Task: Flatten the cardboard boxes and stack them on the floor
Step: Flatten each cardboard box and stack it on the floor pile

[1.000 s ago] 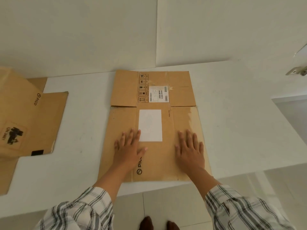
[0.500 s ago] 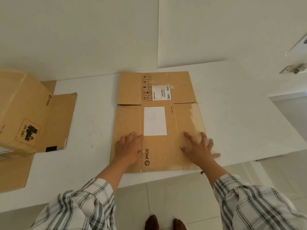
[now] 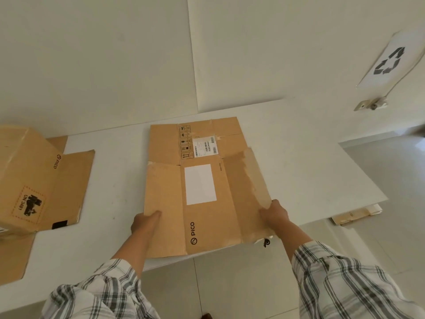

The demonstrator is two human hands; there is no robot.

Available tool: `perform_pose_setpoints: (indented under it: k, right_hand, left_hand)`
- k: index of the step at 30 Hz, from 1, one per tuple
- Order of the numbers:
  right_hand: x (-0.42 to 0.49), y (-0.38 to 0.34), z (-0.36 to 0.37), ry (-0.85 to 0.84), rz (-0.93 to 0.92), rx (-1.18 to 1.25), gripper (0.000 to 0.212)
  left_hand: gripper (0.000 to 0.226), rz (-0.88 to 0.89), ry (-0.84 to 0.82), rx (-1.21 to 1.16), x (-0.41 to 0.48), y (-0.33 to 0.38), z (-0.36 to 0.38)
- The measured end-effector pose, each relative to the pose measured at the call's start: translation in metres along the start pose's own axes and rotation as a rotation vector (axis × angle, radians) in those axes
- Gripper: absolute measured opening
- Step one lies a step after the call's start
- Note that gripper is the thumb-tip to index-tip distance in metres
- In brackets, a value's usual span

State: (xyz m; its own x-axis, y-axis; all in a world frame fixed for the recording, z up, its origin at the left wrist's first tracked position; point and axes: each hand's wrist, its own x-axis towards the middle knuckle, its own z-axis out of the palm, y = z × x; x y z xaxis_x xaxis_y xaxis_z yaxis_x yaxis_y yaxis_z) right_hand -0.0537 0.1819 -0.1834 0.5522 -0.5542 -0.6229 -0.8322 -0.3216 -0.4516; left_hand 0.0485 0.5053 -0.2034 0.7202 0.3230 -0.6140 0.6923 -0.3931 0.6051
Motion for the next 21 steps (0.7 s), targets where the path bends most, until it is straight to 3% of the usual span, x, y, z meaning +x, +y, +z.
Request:
perform_pose_setpoints:
  k: [5,10,21]
  right_hand:
    - [-0.016,0.019,-0.041,0.095,-0.1,-0.089,0.034]
    - [-0.016,0.069,-0.12,0.23,-0.162,-0.131,0.029]
    - [0.007,0.2,-0.308,0.434,-0.135,-0.081,0.042]
  left_hand:
    - [0.034,0.076,0.127,0.059,-0.065,0.002,0.037]
    - [0.034,0.109,0.193,0.054,-0.136,0.009,0.102]
    - [0.032,0.313,0.118,0.052,-0.278,0.079,0.273]
